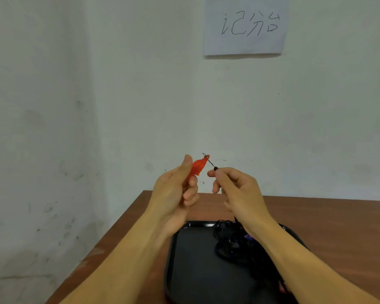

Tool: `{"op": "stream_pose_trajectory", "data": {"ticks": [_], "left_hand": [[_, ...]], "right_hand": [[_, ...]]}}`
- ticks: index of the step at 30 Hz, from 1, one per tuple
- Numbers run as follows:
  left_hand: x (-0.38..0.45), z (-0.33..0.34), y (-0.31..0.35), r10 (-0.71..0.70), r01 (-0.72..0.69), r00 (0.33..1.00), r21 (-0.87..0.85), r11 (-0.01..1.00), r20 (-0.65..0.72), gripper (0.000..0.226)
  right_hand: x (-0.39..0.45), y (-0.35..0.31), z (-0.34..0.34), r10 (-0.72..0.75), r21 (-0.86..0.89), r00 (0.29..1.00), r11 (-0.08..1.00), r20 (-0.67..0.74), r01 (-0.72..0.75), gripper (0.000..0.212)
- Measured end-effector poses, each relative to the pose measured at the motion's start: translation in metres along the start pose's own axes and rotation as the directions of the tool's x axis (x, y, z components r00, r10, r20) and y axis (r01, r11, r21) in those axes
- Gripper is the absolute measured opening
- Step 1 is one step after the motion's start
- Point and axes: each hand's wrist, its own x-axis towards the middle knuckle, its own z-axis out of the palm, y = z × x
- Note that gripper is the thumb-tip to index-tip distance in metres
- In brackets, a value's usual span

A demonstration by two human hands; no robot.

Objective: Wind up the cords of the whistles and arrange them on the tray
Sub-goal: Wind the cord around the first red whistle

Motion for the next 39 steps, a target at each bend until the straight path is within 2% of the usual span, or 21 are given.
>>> {"op": "stream_pose_trajectory", "data": {"ticks": [2, 4, 6, 7, 8, 10, 12, 13, 14, 16, 17, 19, 21, 23, 26, 29, 32, 34, 37, 39], "left_hand": [[-0.004, 0.002, 0.003, 0.02, -0.019, 0.999, -0.019, 1.0, 0.028, 0.033], [-0.006, 0.005, 0.005, 0.06, -0.063, 0.997, 0.05, 0.997, 0.045, 0.023], [-0.006, 0.003, 0.003, 0.162, -0.158, 0.987, 0.269, 0.95, 0.01, 0.018], [-0.005, 0.001, 0.003, 0.233, -0.21, 0.972, 0.425, 0.881, -0.003, 0.016], [-0.004, -0.005, 0.002, 0.305, -0.251, 0.952, 0.588, 0.769, 0.007, 0.013], [-0.002, -0.017, 0.003, 0.367, -0.296, 0.921, 0.846, 0.442, 0.131, 0.009], [-0.005, -0.027, 0.004, 0.278, -0.357, 0.91, 0.923, 0.144, 0.308, 0.011], [-0.008, -0.029, 0.003, 0.224, -0.394, 0.901, 0.917, 0.065, 0.372, 0.011], [-0.01, -0.029, 0.004, 0.178, -0.422, 0.894, 0.906, 0.031, 0.41, 0.011], [-0.019, -0.028, -0.002, 0.122, -0.453, 0.889, 0.887, 0.089, 0.441, 0.009], [-0.022, -0.029, -0.002, 0.125, -0.457, 0.888, 0.876, 0.152, 0.442, 0.009], [-0.028, -0.028, -0.008, 0.121, -0.428, 0.902, 0.83, 0.357, 0.414, 0.009], [-0.033, -0.025, -0.012, 0.131, -0.389, 0.914, 0.737, 0.554, 0.383, 0.008], [-0.035, -0.019, -0.018, 0.152, -0.373, 0.913, 0.622, 0.689, 0.379, 0.008], [-0.035, -0.01, -0.024, 0.19, -0.368, 0.899, 0.446, 0.816, 0.394, 0.012], [-0.031, 0.0, -0.029, 0.225, -0.354, 0.899, 0.319, 0.879, 0.377, 0.028], [-0.021, 0.004, -0.038, 0.266, -0.399, 0.891, 0.357, 0.844, 0.368, 0.046], [-0.017, 0.005, -0.04, 0.294, -0.43, 0.883, 0.375, 0.821, 0.367, 0.04], [-0.013, 0.002, -0.046, 0.301, -0.41, 0.9, 0.383, 0.828, 0.314, 0.034], [-0.009, -0.002, -0.049, 0.313, -0.397, 0.913, 0.391, 0.83, 0.263, 0.031]], "right_hand": [[0.005, -0.001, 0.004, -0.059, -0.159, 0.998, 0.986, -0.018, 0.055, 0.022], [0.007, -0.001, 0.008, -0.125, -0.355, 0.992, 0.926, 0.028, 0.127, 0.022], [0.007, -0.005, 0.01, -0.167, -0.611, 0.972, 0.757, 0.163, 0.232, 0.022], [0.006, -0.009, 0.01, -0.16, -0.712, 0.958, 0.641, 0.239, 0.285, 0.02], [0.005, -0.015, 0.01, -0.142, -0.779, 0.939, 0.528, 0.313, 0.339, 0.018], [0.001, -0.031, 0.008, -0.073, -0.83, 0.899, 0.356, 0.433, 0.428, 0.018], [-0.002, -0.044, 0.003, -0.002, -0.83, 0.862, 0.27, 0.507, 0.488, 0.023], [-0.002, -0.05, -0.001, 0.02, -0.822, 0.848, 0.262, 0.529, 0.507, 0.024], [0.002, -0.055, -0.005, 0.032, -0.81, 0.84, 0.285, 0.542, 0.512, 0.024], [0.005, -0.056, -0.018, 0.047, -0.768, 0.847, 0.45, 0.53, 0.456, 0.024], [0.008, -0.056, -0.022, 0.042, -0.724, 0.849, 0.545, 0.526, 0.422, 0.024], [0.007, -0.054, -0.03, 0.026, -0.602, 0.859, 0.725, 0.511, 0.336, 0.026], [0.002, -0.052, -0.033, 0.01, -0.464, 0.875, 0.851, 0.483, 0.246, 0.028], [0.0, -0.047, -0.036, 0.059, -0.35, 0.901, 0.931, 0.429, 0.106, 0.027], [0.007, -0.036, -0.04, 0.206, -0.214, 0.895, 0.968, 0.395, -0.129, 0.026], [0.011, -0.02, -0.039, 0.262, -0.083, 0.881, 0.965, 0.394, -0.249, 0.026], [0.016, -0.006, -0.034, 0.244, -0.029, 0.916, 0.968, 0.319, -0.249, 0.025], [0.017, -0.002, -0.033, 0.229, -0.055, 0.935, 0.973, 0.272, -0.223, 0.023], [0.018, 0.01, -0.033, 0.236, -0.13, 0.934, 0.969, 0.269, -0.208, 0.036], [0.014, 0.017, -0.033, 0.215, -0.131, 0.941, 0.974, 0.261, -0.186, 0.036]]}}
